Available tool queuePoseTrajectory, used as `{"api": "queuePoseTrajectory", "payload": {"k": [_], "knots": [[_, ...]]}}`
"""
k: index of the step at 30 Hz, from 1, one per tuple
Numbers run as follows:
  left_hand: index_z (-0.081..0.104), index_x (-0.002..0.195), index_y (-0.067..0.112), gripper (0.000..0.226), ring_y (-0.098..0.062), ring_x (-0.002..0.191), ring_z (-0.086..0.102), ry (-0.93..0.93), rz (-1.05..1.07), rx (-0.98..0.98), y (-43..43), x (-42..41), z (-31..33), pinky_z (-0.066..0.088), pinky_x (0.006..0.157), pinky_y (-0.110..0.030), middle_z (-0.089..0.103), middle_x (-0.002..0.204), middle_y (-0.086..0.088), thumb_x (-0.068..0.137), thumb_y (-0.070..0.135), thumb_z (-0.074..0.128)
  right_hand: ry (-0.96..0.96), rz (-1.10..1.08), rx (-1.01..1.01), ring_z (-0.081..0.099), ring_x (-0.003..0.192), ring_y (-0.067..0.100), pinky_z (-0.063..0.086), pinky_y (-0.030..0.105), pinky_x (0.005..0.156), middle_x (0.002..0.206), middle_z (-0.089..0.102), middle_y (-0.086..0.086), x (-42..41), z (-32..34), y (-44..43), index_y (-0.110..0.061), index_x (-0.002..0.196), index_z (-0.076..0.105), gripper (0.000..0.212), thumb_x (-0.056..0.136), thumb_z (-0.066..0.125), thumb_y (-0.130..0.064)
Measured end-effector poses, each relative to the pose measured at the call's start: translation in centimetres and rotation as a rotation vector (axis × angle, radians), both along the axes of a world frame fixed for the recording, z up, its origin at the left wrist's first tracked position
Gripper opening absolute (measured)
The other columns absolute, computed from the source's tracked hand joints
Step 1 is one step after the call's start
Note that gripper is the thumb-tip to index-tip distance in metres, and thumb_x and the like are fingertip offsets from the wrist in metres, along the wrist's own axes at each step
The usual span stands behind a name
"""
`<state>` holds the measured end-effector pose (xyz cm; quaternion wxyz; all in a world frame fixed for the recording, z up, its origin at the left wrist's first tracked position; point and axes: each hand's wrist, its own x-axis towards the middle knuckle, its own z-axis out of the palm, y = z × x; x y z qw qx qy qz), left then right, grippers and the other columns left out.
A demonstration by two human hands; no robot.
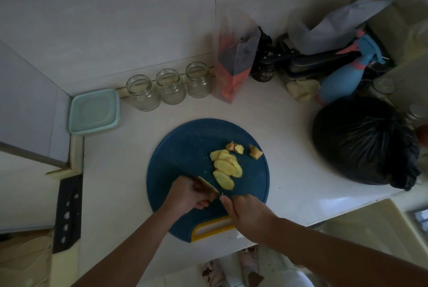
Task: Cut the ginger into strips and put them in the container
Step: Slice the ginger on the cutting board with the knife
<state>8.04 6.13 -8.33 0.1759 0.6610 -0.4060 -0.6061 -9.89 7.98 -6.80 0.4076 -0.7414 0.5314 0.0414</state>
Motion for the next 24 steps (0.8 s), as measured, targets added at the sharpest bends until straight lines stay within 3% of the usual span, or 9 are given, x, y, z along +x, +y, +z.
{"api": "queuePoseTrajectory", "payload": {"k": [5, 9, 15, 21, 24], "knots": [[0.071, 0.088, -0.001, 0.022, -0.017, 0.063, 0.069, -0.009, -0.037, 0.059, -0.6, 0.4, -0.5, 0.056, 0.06, -0.026, 0.072, 0.078, -0.015, 0.074, 0.014, 0.078, -0.025, -0.044, 0.043, 0.051, 0.057, 0.021, 0.05, 0.041, 0.067, 0.063, 0.05, 0.008, 0.6, -0.3, -0.4, -0.014, 0.066, 0.046, 0.056, 0.1, 0.02, -0.05], [0.07, 0.091, -0.003, 0.028, -0.019, 0.067, 0.07, -0.02, -0.079, 0.082, -1.2, 0.8, -0.6, 0.056, 0.06, -0.026, 0.072, 0.08, -0.017, 0.073, 0.015, 0.08, -0.024, -0.047, 0.071, 0.042, 0.051, 0.015, 0.047, 0.038, 0.063, 0.058, 0.043, 0.002, 0.8, -0.3, -0.6, -0.017, 0.066, 0.044, 0.054, 0.1, 0.019, -0.051], [0.07, 0.08, -0.002, 0.013, -0.02, 0.066, 0.07, -0.101, -0.134, 0.08, -1.5, 0.0, -0.4, 0.059, 0.064, -0.029, 0.07, 0.071, -0.014, 0.077, 0.01, 0.074, -0.004, -0.098, 0.063, 0.051, 0.061, 0.024, 0.044, 0.035, 0.061, 0.062, 0.047, 0.004, 3.0, -1.3, -1.8, -0.018, 0.066, 0.043, 0.053, 0.1, 0.019, -0.05], [0.071, 0.08, -0.002, 0.013, -0.02, 0.068, 0.07, -0.115, -0.158, 0.097, -1.8, 0.0, -0.1, 0.058, 0.065, -0.028, 0.071, 0.076, -0.017, 0.077, 0.01, 0.074, -0.071, -0.185, 0.033, 0.056, 0.07, 0.028, 0.049, 0.04, 0.07, 0.071, 0.053, 0.009, 3.1, -1.9, -2.0, -0.021, 0.064, 0.04, 0.051, 0.099, 0.02, -0.052], [0.072, 0.079, 0.004, 0.014, -0.019, 0.073, 0.07, -0.065, -0.143, 0.078, -1.4, 0.4, 0.0, 0.058, 0.069, -0.028, 0.073, 0.081, -0.014, 0.075, 0.016, 0.077, -0.141, -0.28, 0.053, 0.057, 0.073, 0.027, 0.044, 0.037, 0.066, 0.076, 0.055, 0.011, 2.7, -1.8, -2.4, -0.019, 0.082, 0.043, 0.047, 0.1, 0.012, -0.049]]}}
